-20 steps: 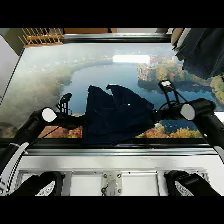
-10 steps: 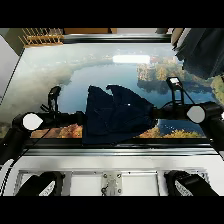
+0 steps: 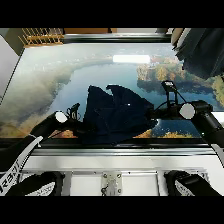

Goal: Fold the clothes and pants, and hang the long-sleeved shirts on hangers.

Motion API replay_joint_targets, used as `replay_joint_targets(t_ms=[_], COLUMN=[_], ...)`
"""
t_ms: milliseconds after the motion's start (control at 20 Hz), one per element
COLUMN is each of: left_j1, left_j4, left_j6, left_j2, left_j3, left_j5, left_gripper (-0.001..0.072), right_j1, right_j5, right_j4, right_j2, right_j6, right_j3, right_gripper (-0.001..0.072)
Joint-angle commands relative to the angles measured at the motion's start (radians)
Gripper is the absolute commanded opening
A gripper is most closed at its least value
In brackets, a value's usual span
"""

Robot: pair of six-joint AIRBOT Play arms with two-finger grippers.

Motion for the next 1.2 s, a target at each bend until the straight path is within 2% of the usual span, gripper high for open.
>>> replay_joint_targets(t_ms=[0, 50, 100, 250, 550, 650, 700, 800, 850, 1150], left_j1=[-0.057, -0.059, -0.056, -0.013, 0.068, 0.068, 0.068, 0.093, 0.153, 0.189], left_j4=[-0.058, -0.062, -0.06, -0.058, -0.058, -0.047, -0.03, -0.034, -0.035, -0.041], left_j6=[0.027, 0.027, 0.028, 0.03, 0.039, 0.038, 0.038, 0.038, 0.038, 0.038], left_j2=[-0.063, -0.062, -0.054, 0.009, 0.142, 0.172, 0.19, 0.236, 0.273, 0.365], left_j3=[-0.004, -0.004, -0.003, -0.004, -0.004, -0.004, -0.004, 0.003, 0.103, 0.619], left_j5=[0.019, 0.022, 0.023, 0.021, 0.005, 0.003, 0.003, 0.008, -0.027, -0.058], left_gripper=[0.0434, 0.0184, 0.0013, 0.0016, 0.0017, 0.0017, 0.0016, 0.0016, 0.0016, 0.0016], right_j1=[0.0, 0.0, 0.0, 0.0, 0.0, 0.0, 0.0, 0.0, 0.0, 0.001], right_j5=[0.052, 0.066, 0.067, 0.031, -0.141, -0.13, -0.116, -0.081, -0.058, -0.017], right_j4=[-0.024, -0.024, -0.024, -0.024, 0.011, 0.009, 0.003, -0.066, -0.132, -0.1], right_j2=[0.001, 0.0, 0.0, -0.008, -0.103, -0.098, -0.085, -0.037, 0.022, 0.14], right_j6=[0.017, 0.017, 0.018, 0.018, 0.016, -0.013, -0.044, -0.07, -0.069, -0.069], right_j3=[-0.007, -0.018, -0.034, -0.092, -0.125, -0.122, -0.118, -0.085, 0.005, 0.35], right_gripper=[0.0645, 0.0645, 0.0645, 0.0645, 0.0627, 0.0207, 0.0085, 0.0057, 0.0056, 0.0056])
